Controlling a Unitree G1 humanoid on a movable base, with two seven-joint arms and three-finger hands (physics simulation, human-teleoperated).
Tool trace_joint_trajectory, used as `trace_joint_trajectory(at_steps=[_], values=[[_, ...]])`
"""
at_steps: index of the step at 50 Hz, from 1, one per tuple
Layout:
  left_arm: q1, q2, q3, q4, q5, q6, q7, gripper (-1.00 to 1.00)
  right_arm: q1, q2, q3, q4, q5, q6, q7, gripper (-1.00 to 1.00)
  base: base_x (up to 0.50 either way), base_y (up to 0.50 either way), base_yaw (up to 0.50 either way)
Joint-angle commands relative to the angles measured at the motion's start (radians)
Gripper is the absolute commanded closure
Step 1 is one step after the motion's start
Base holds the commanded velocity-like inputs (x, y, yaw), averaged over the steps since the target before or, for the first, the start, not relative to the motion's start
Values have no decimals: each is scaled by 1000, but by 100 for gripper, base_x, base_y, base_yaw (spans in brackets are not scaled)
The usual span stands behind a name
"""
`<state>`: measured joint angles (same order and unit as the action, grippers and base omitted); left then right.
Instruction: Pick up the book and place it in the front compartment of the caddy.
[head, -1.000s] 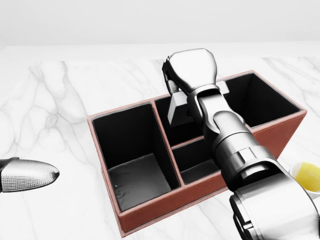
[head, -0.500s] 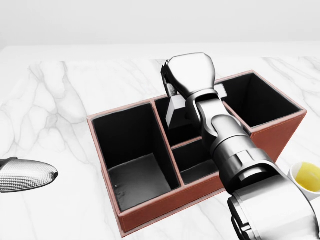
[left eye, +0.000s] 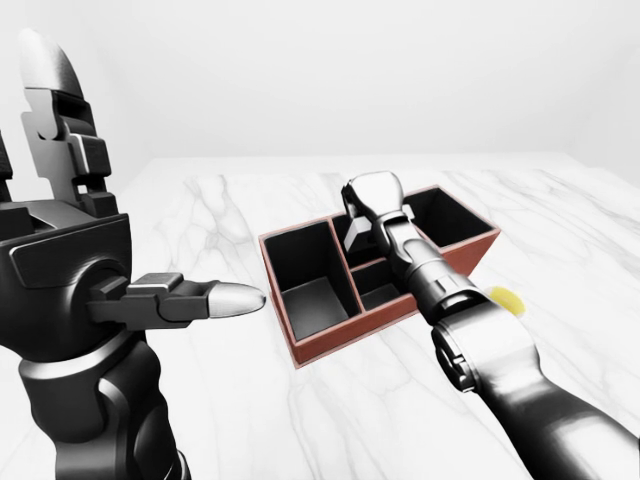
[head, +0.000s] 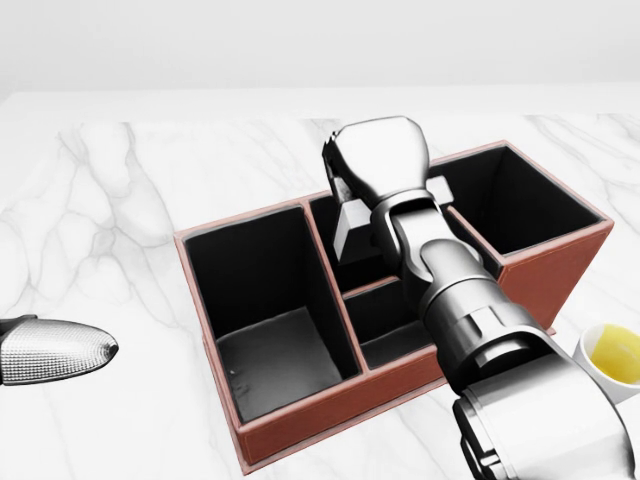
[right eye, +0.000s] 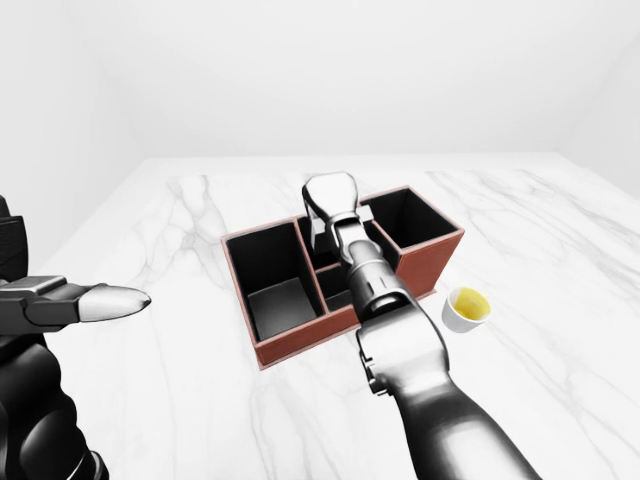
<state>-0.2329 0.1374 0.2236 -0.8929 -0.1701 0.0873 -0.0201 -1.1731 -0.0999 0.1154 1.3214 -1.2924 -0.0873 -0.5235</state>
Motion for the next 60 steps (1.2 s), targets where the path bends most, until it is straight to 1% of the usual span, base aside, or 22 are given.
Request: trace_joint_trajectory(at_steps=[1,28,52,53,54,60], values=[[-3,0,1,-5,-1,0,0,-100,-8,5,-1,-10,-34,0,0,100,0,0,0],[-5,2,9,-10,-9,0,1,-100,0,15,-1,3,-45,0,0,100,0,0,0],[-4,3,4,-8,-9,0,4,-100,-9,17,-3,1,-47,0,0,100,0,0,0],[-4,3,4,-8,-8,0,4,-100,-11,17,-5,1,-46,0,0,78,0,0,0],[-5,3,5,-9,-9,0,3,-100,-13,18,-5,1,-45,0,0,-100,0,0,0],[-5,3,6,-11,-9,0,3,-100,-16,16,-6,-1,-38,0,0,-100,0,0,0]])
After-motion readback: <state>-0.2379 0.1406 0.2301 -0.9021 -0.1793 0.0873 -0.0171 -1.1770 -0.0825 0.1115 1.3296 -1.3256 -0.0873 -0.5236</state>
